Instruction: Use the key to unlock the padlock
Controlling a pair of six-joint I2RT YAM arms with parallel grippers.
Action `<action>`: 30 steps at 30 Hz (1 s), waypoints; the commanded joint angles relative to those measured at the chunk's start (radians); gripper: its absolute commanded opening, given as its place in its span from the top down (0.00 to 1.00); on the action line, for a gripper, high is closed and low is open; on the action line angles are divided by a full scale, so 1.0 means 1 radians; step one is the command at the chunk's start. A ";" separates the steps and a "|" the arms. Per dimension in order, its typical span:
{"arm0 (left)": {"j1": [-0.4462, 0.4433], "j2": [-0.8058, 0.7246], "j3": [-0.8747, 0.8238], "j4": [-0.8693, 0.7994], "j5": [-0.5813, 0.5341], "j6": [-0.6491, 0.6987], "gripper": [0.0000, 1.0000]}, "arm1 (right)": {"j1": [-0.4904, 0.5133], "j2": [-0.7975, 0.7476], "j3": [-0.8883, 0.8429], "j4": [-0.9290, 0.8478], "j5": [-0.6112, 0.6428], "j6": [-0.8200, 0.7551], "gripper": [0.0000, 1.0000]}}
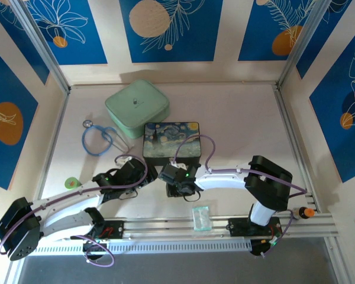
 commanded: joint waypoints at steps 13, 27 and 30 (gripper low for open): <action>-0.010 0.020 -0.002 0.003 -0.038 -0.053 0.03 | 0.058 -0.004 0.005 -0.121 0.016 0.066 0.56; -0.010 0.019 -0.004 -0.002 -0.048 -0.057 0.03 | 0.056 0.008 0.034 -0.090 0.031 0.017 0.63; -0.010 0.015 -0.005 -0.005 -0.046 -0.058 0.02 | 0.053 0.032 0.058 -0.116 0.055 0.004 0.62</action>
